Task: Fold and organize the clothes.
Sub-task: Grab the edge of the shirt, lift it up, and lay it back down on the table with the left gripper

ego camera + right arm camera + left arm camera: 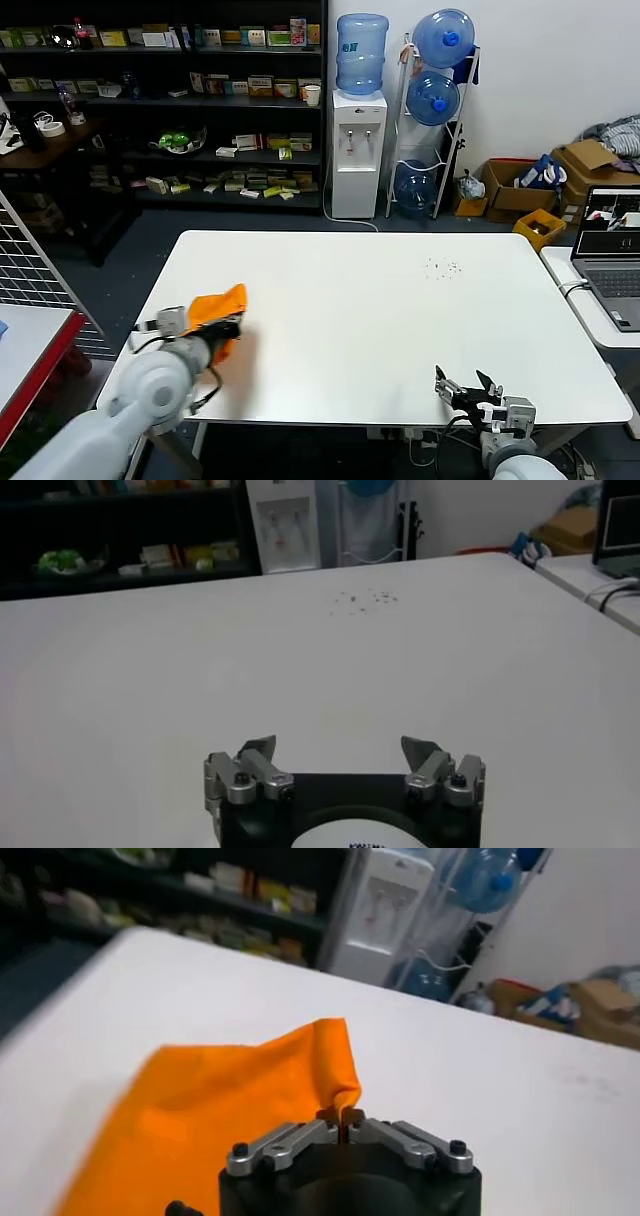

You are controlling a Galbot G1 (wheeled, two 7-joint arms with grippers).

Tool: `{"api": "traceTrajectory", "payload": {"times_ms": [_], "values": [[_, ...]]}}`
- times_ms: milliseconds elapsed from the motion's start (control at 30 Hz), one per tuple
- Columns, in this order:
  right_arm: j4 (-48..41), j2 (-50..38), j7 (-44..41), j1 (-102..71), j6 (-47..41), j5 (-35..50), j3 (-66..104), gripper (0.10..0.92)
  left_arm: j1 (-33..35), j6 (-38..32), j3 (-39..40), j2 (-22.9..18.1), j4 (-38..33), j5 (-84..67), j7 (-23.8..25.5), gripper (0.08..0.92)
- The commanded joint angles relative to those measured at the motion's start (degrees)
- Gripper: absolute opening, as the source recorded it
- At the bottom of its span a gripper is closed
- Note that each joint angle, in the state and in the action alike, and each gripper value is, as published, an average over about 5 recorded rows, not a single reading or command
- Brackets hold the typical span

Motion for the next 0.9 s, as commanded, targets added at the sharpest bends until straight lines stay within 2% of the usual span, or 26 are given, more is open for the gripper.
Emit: {"api": "traceTrajectory", "payload": {"times_ms": [33,300,900], "values": [[1.1,1.4,0.2,-2.2,-0.2,-0.7,1.9,0.823,-22.3,1.2,19.5,-34.9,20.3,-2.3,-10.4,0.106],[0.2,0.5,0.2,-0.7,-0.3,0.4,1.8,0.823,-21.9,1.1,20.2,-39.8,27.0,3.5,-8.5,0.106],[2.0,-1.7,-2.3,-2.0,1.5,1.1,5.8,0.823,-19.8,0.4,21.3,-45.1,30.0,7.7,-7.3,0.106]]}}
